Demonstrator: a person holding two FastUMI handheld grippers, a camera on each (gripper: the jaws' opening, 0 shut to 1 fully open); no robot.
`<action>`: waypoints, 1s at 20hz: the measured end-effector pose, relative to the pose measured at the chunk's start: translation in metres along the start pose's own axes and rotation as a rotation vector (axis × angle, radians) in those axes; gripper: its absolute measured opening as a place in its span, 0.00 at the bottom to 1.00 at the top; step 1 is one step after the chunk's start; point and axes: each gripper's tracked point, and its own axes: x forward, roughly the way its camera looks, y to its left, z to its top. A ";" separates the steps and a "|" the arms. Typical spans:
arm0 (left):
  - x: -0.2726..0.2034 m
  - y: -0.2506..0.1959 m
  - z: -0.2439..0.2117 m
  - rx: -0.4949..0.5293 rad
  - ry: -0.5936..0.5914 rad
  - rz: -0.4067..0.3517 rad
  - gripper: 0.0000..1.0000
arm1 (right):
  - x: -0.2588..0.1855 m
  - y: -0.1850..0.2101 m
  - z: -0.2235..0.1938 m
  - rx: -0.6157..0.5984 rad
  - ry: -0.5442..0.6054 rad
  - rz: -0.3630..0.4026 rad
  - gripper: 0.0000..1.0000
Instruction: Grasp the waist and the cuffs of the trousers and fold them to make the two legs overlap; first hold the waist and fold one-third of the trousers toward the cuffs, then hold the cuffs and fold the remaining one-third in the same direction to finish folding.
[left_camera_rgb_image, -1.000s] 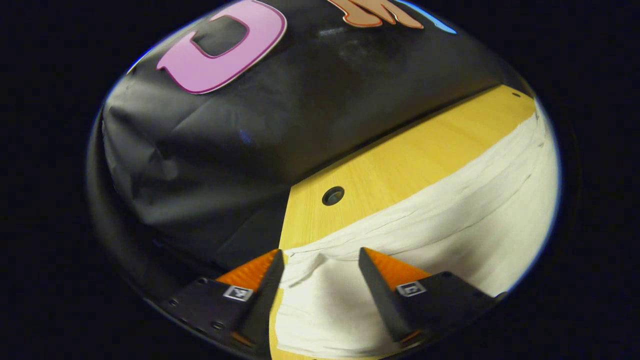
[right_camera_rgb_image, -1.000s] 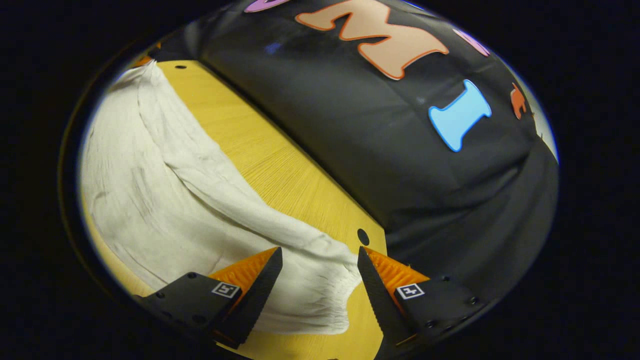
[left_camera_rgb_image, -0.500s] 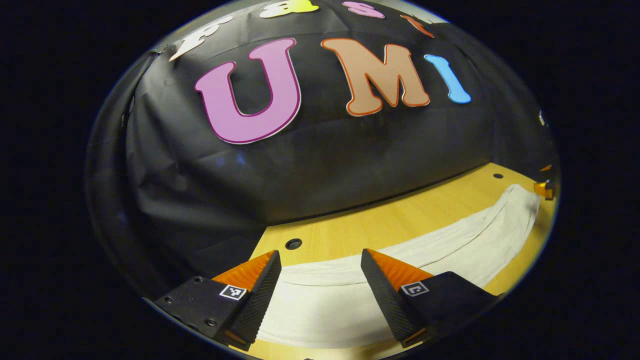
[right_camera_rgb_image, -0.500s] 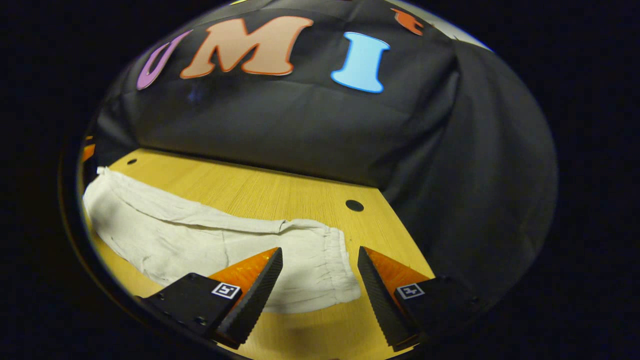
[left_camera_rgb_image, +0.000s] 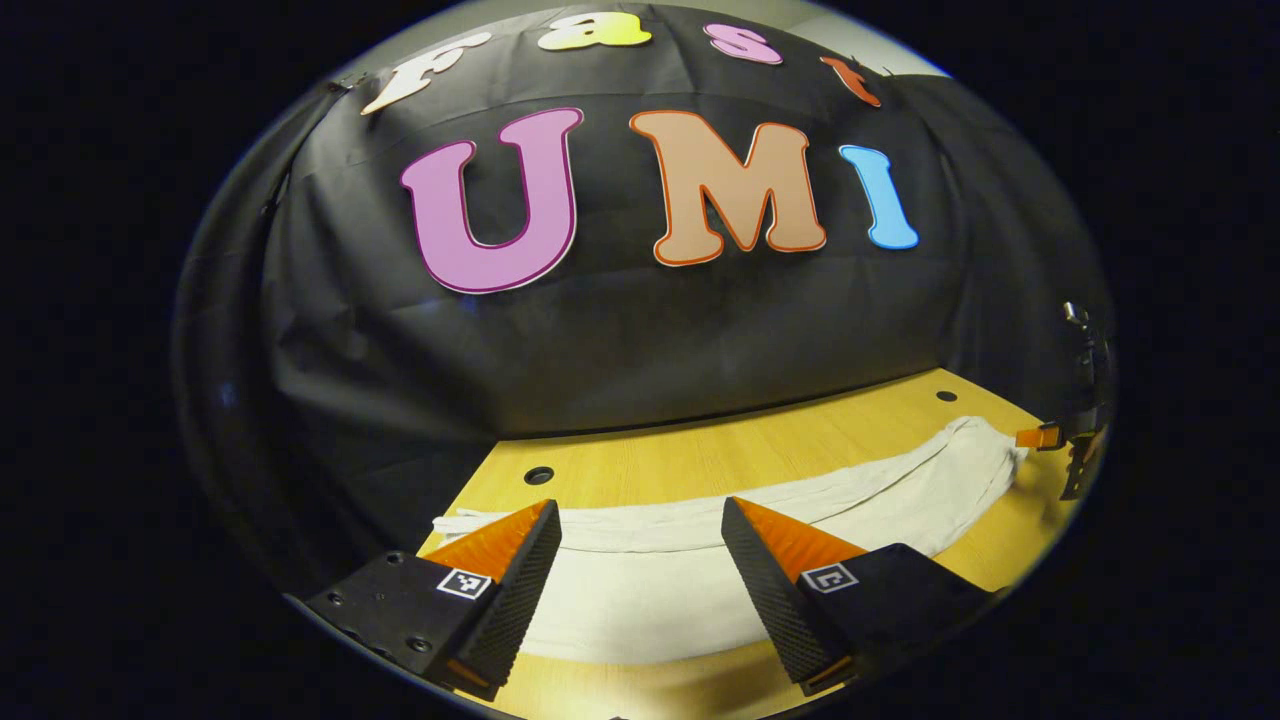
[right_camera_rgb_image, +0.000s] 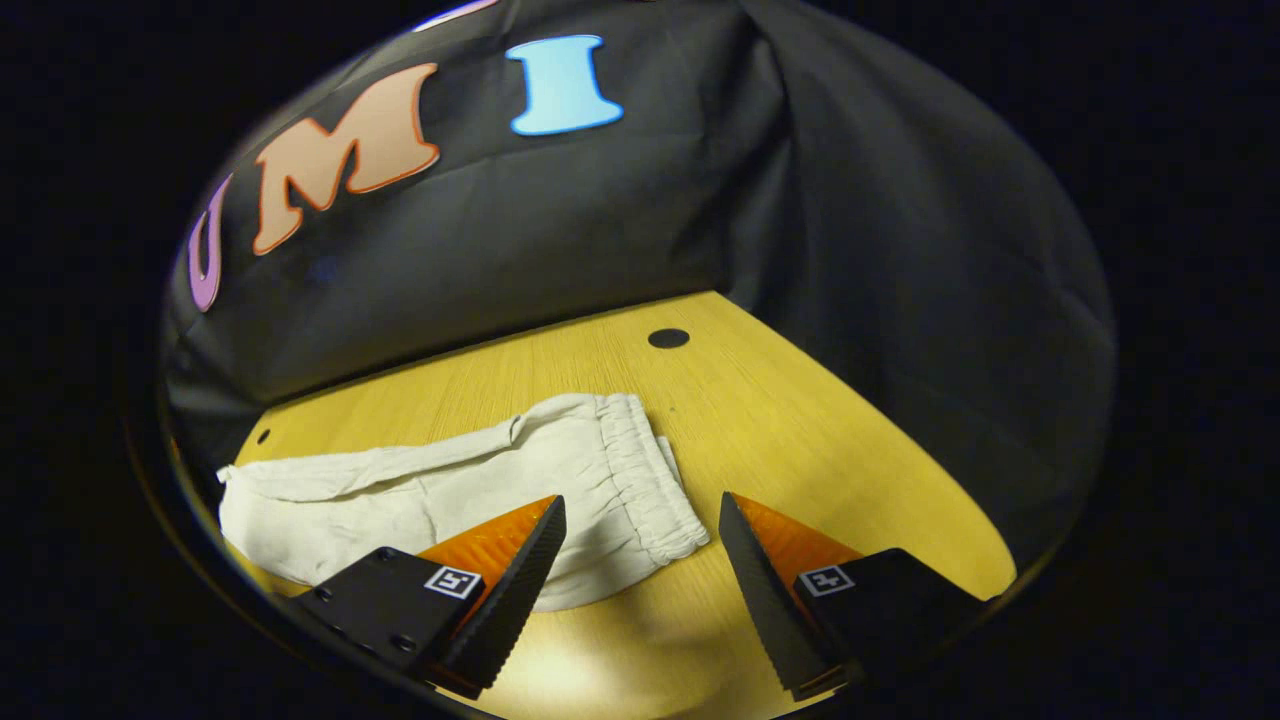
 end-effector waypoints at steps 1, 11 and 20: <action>-0.004 0.000 0.000 0.004 0.003 0.008 0.96 | 0.004 -0.004 -0.003 0.048 0.019 -0.007 0.99; -0.036 0.001 0.006 0.053 -0.002 0.079 0.96 | 0.025 -0.003 -0.031 0.261 0.134 0.022 0.93; -0.050 -0.006 0.007 0.026 -0.005 0.123 0.96 | 0.027 -0.008 -0.033 0.247 0.149 0.066 0.16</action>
